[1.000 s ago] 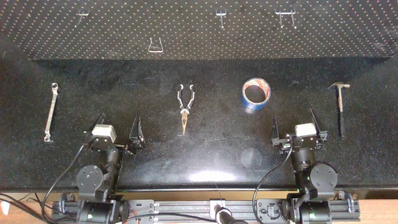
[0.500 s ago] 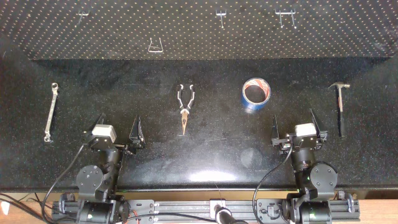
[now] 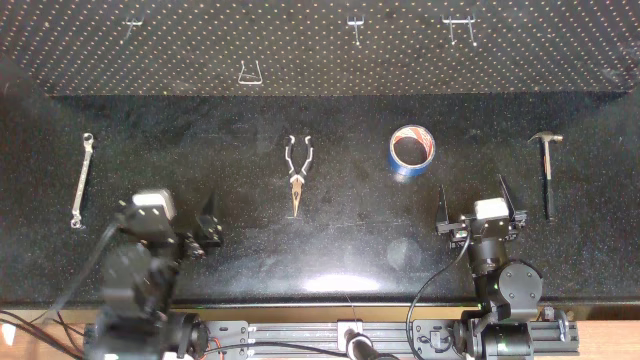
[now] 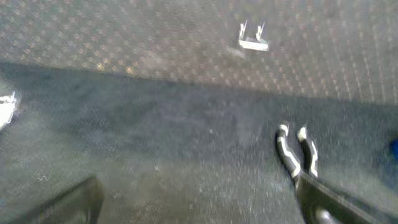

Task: Place Tools Onto Pegboard

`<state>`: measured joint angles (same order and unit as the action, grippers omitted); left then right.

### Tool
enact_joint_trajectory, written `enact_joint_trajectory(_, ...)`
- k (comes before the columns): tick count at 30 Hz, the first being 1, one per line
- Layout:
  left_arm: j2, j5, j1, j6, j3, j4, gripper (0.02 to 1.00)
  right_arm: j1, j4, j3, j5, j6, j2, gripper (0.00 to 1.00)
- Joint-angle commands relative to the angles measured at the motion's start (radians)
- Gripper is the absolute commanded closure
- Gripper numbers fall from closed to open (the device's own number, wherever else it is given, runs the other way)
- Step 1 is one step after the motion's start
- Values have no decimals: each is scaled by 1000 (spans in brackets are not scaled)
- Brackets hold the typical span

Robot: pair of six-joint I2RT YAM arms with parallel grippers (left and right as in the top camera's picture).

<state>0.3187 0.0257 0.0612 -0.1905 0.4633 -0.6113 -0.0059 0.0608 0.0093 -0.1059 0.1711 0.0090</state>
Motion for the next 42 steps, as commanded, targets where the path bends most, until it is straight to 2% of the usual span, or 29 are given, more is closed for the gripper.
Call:
enact_joint_trajectory(1, 444, 125, -69, 24, 545, -371, 25, 7, 3, -5, 9, 10, -5, 38)
enact_joint_trajectory(4, 698, 57, -241, 155, 773, -536, 25, 7, 3, -5, 9, 10, -5, 38)
enact_joint_trajectory(8, 916, -180, -570, 420, 850, -566, 25, 7, 3, -5, 9, 10, -5, 38)
enact_joint_trajectory(10, 981, -188, -674, 528, 850, -568, 25, 7, 3, -5, 9, 10, -5, 38)
enact_joint_trajectory(12, 1038, -182, -730, 545, 850, -547, 25, 7, 3, -5, 9, 10, -5, 38)
enact_joint_trajectory(14, 1097, -119, -732, 561, 850, -545, 25, 7, 3, -5, 9, 10, -5, 38)
enact_joint_trajectory(16, 1180, 23, -721, 620, 850, -552, 25, 7, 3, -5, 9, 10, -5, 38)
enact_joint_trajectory(17, 1218, 47, -720, 661, 850, -542, 25, 7, 3, -5, 9, 10, -5, 38)
enact_joint_trajectory(23, 1365, 52, -723, 825, 850, -473, 20, 7, 3, -5, 9, 10, -5, 38)
enact_joint_trajectory(35, 1535, 49, -722, 828, 850, -375, 18, 7, 3, -5, 9, 10, -5, 38)
enact_joint_trajectory(39, 1572, -13, -722, 851, 852, -333, 18, 7, 3, -5, 9, 10, -5, 38)
enact_joint_trajectory(42, 1600, -18, -723, 854, 862, -314, 18, 7, 3, -5, 9, 10, -5, 38)
